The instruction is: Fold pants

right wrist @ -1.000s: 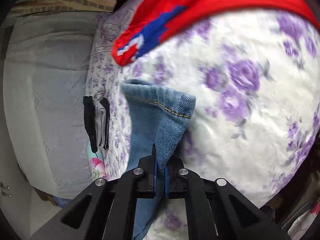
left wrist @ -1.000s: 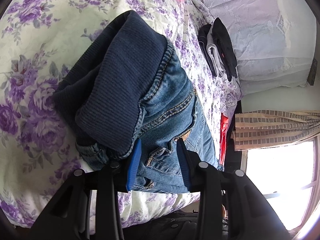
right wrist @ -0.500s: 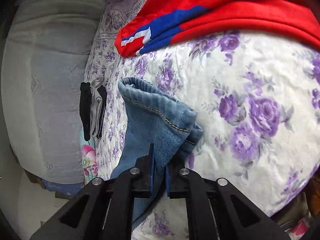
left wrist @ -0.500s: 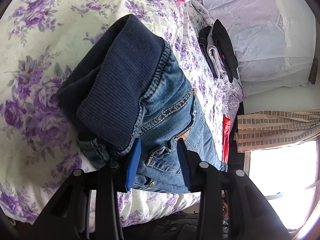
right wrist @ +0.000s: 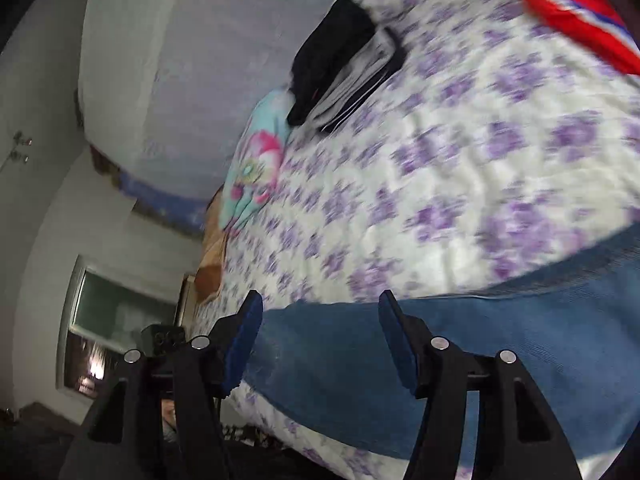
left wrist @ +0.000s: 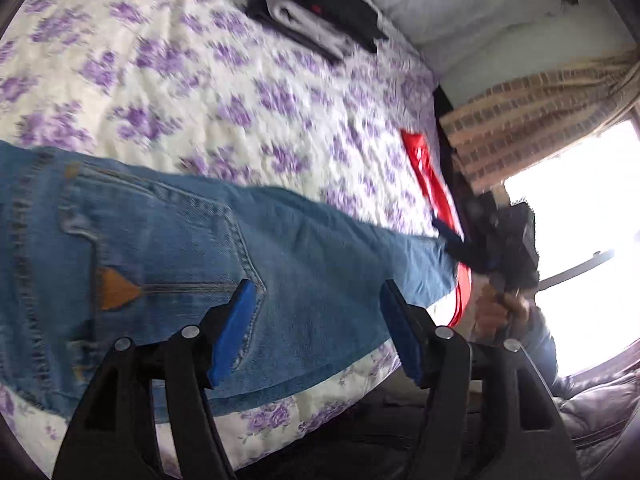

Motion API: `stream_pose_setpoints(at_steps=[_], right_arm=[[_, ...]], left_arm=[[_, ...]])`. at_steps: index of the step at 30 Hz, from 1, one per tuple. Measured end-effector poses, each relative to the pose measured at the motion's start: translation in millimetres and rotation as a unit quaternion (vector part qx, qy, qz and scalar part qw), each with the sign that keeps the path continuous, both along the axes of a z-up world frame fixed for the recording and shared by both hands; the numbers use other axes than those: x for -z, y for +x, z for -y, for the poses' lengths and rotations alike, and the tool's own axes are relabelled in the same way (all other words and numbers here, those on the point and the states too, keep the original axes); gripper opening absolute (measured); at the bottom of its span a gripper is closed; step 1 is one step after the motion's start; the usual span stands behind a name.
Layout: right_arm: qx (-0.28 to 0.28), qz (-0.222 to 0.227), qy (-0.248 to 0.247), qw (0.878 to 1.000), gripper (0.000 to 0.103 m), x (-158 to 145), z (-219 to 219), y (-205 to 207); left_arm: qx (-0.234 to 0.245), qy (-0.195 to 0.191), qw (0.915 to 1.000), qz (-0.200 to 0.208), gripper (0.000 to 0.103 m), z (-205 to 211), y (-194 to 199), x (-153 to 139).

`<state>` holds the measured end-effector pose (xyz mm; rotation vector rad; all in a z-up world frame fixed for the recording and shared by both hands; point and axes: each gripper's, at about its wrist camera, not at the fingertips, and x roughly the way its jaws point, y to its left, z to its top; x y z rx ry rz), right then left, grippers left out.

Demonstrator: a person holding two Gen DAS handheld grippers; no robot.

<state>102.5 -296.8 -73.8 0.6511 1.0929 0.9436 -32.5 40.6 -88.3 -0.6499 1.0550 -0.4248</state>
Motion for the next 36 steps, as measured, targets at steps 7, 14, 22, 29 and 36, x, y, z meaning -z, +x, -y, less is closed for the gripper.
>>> stream_pose_setpoints(at_steps=[7, 14, 22, 29, 36], right_arm=[[-0.163, -0.098, -0.08, 0.978, 0.058, 45.5, -129.5, 41.0], [-0.251, -0.165, -0.09, 0.95, 0.034, 73.5, -166.3, 48.9], [-0.254, -0.082, -0.126, 0.955, 0.003, 54.6, -191.4, 52.4], [-0.222, -0.094, -0.12, 0.963, 0.002, 68.6, -181.5, 57.5], [-0.222, -0.001, -0.135, 0.966, 0.003, 16.2, -171.4, 27.5]], left_arm=[[-0.029, -0.041, 0.9963, -0.07, 0.047, -8.3, -13.0, 52.7], [-0.055, -0.059, 0.9946, -0.065, 0.045, -8.2, -37.3, 56.3], [-0.068, -0.059, 0.9942, -0.058, 0.045, -0.2, -40.6, 56.0], [-0.06, -0.061, 0.9944, -0.062, 0.045, -6.0, -35.7, 56.6], [-0.039, -0.053, 0.996, -0.061, 0.045, -5.6, -29.4, 54.9]])
